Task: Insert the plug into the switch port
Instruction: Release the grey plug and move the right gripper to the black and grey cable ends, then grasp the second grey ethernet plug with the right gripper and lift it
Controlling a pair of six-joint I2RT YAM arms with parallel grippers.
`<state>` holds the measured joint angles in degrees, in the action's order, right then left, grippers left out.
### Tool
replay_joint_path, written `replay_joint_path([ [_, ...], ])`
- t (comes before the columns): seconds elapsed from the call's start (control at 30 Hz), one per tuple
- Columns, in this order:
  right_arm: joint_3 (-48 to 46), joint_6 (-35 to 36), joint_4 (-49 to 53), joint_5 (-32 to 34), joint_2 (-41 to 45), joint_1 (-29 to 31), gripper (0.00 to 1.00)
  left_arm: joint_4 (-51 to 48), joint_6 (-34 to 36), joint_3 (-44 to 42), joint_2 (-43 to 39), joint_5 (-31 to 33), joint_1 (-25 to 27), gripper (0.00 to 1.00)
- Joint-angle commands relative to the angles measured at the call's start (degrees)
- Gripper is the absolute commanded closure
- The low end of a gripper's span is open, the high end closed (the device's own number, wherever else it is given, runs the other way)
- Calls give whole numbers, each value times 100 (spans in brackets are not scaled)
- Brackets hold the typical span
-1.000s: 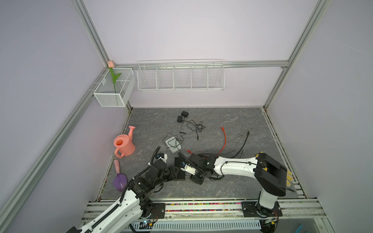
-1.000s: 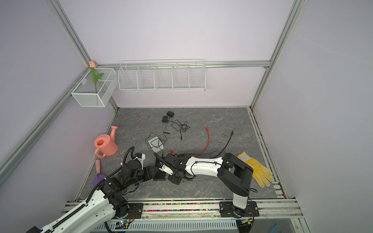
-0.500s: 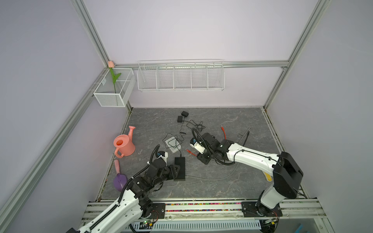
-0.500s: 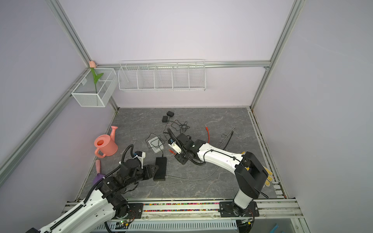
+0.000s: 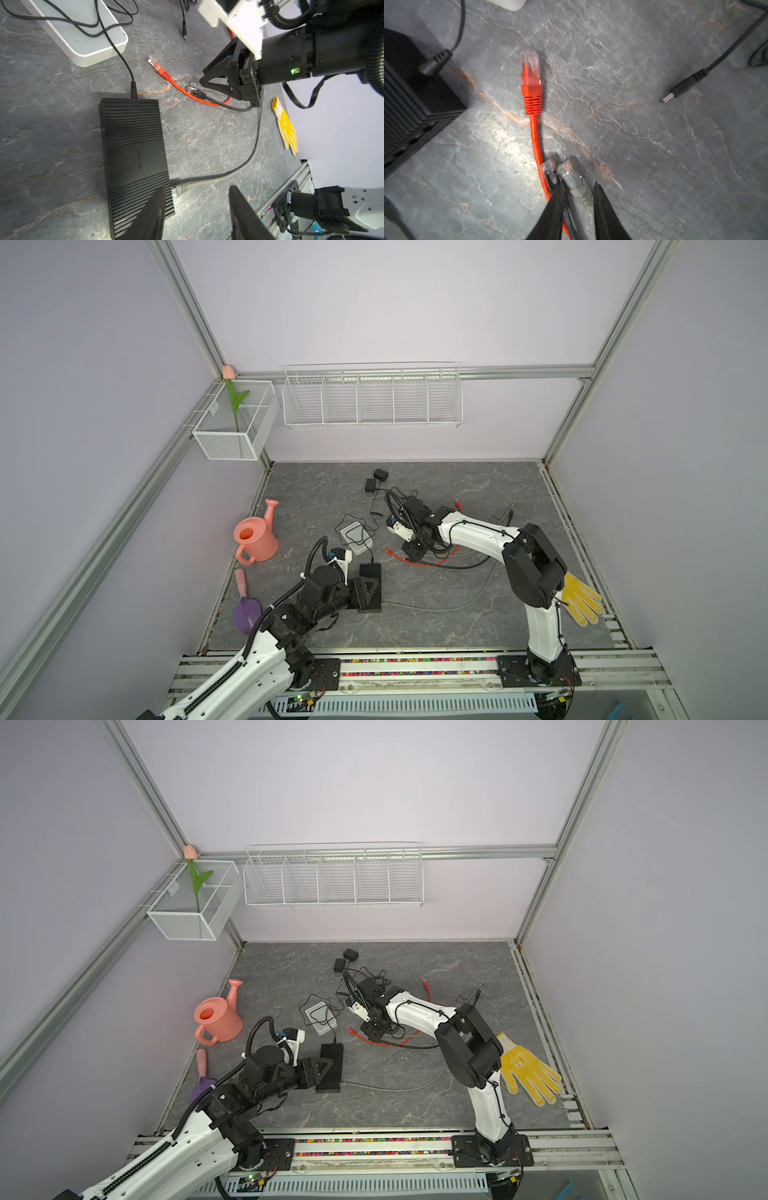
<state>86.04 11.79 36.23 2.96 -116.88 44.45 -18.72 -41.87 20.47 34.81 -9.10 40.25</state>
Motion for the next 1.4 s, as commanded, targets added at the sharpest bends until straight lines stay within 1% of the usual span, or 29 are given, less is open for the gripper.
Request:
replay_joint_path([
  [0.0,152,305,378,64,-117,-54,72,90,77,18,-70,-57,-8,51],
  [0.37,-231,339,331,48,-38,-264,71,244,77,-60,50,-111,-34,51],
  [0.6,-285,424,591,-111,-142,-288,68,242,65,-37,43,-131,-35,51],
  [0.7,-416,417,588,-208,-54,-294,68,225,52,-17,17,-135,-35,51],
  [0.87,-696,385,518,-162,182,-293,68,217,56,17,-1,-136,-35,51],
  [0.97,-763,377,517,-14,177,-299,68,260,66,31,51,-144,-43,51],
  [1.07,-729,345,565,-23,83,-300,72,295,86,69,159,-178,-43,51],
  [1.13,-698,316,570,-73,63,-301,82,299,100,108,209,-198,-41,51],
  [1.23,-706,267,478,-173,128,-295,91,412,110,125,231,-283,-43,51],
  [1.3,-776,225,330,-152,274,-295,93,634,153,161,246,-567,-44,51],
  [1.37,-831,190,208,13,432,-296,93,744,168,220,237,-714,-43,51],
])
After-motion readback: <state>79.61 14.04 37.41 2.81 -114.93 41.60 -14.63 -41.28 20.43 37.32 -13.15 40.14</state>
